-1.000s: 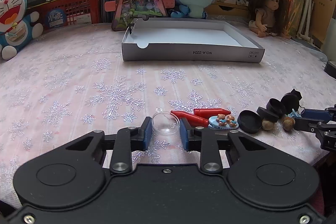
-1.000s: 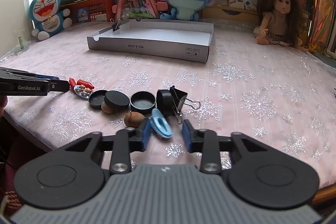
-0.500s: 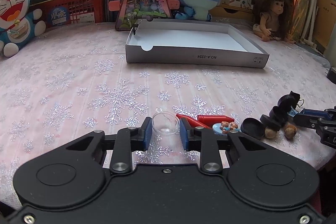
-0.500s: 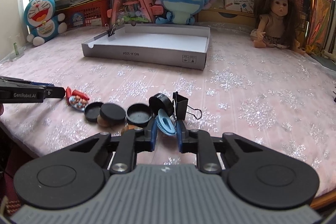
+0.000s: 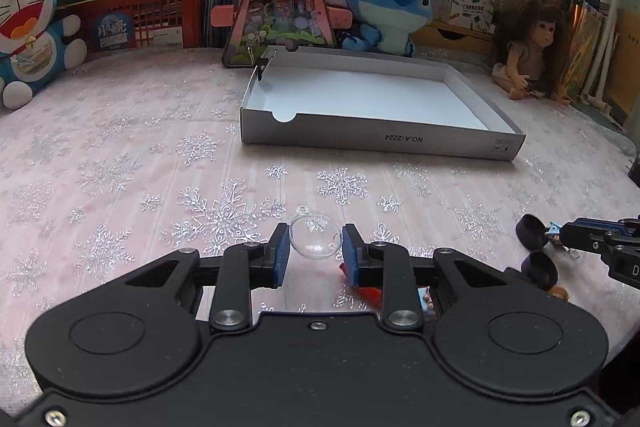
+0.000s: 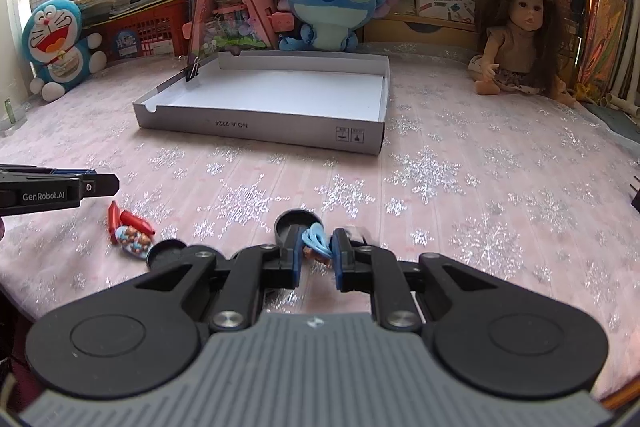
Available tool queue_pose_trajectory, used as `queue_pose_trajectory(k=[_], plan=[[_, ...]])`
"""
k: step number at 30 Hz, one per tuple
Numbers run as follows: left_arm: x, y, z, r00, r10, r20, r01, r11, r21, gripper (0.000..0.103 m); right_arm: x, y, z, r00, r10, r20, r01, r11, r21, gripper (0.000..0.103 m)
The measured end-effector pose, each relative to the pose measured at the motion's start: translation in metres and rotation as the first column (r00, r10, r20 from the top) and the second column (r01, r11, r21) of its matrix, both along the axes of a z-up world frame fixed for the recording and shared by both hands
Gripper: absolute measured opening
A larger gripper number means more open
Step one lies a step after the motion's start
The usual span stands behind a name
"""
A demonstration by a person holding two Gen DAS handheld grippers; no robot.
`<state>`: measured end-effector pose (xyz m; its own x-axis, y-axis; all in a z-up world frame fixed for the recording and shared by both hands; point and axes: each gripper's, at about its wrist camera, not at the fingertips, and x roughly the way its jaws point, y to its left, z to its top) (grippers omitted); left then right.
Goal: Organize rigid objects
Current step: 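Carry the clear ball and blue clip over the white tray with both tools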
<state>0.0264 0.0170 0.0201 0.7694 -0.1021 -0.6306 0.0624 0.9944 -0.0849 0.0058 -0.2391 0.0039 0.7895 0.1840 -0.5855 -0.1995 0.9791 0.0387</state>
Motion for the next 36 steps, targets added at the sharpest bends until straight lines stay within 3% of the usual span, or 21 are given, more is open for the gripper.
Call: queue_pose_trajectory(k=[19,36], plan=[[0.027,-0.015,0.005,1.0,-0.022,-0.013,0.022,1.0,0.003,0.026,0.033,0.001,0.012,0.999,-0.032,-0.009,0.033,0.999,0.014,0.02],[0.066,-0.022,0.013,1.0,0.012,-0.008,-0.011,0.999,0.037,0.026,0.07,0.016,0.02,1.0,-0.006,0.005,0.006,0.999,0.039,0.02]])
